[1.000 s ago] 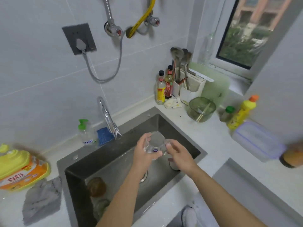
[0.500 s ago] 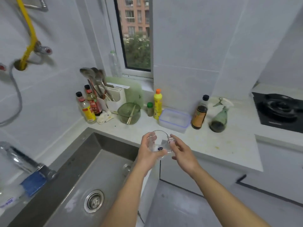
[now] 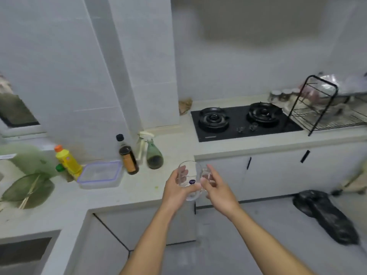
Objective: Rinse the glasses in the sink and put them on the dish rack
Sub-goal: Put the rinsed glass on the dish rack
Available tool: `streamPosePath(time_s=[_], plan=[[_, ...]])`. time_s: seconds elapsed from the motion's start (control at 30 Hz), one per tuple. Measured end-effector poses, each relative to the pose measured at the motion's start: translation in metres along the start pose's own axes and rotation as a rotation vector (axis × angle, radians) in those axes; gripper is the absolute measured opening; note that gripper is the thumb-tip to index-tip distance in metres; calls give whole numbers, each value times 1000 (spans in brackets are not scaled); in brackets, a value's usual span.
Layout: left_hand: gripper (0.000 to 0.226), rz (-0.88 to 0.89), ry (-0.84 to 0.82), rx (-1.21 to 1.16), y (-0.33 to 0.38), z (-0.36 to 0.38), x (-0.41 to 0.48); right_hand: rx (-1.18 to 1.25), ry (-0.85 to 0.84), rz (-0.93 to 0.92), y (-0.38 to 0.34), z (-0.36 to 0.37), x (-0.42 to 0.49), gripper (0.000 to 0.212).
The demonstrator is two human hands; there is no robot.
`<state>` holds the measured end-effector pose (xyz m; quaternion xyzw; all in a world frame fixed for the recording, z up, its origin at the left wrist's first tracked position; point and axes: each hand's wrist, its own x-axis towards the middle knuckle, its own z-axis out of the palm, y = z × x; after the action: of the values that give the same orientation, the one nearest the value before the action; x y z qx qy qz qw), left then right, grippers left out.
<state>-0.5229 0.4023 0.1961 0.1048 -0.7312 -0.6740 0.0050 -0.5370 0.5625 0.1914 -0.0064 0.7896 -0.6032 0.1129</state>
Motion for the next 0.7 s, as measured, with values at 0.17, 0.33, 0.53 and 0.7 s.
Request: streamPosePath(time_s=[0.17,0.33,0.53,0.7], plan=[[70,12,-138,55,11,117,21,-15,138,30,25,-106,-7,69],[69,30,-291,81,20,227,43,75,344,100,70,-197,3,46],[68,44,-435,95,25,358,93,41,511,153,103,-307,27,17],[71,15,-545,61,46,463,157,-172,553,160,113,-404,66,14]])
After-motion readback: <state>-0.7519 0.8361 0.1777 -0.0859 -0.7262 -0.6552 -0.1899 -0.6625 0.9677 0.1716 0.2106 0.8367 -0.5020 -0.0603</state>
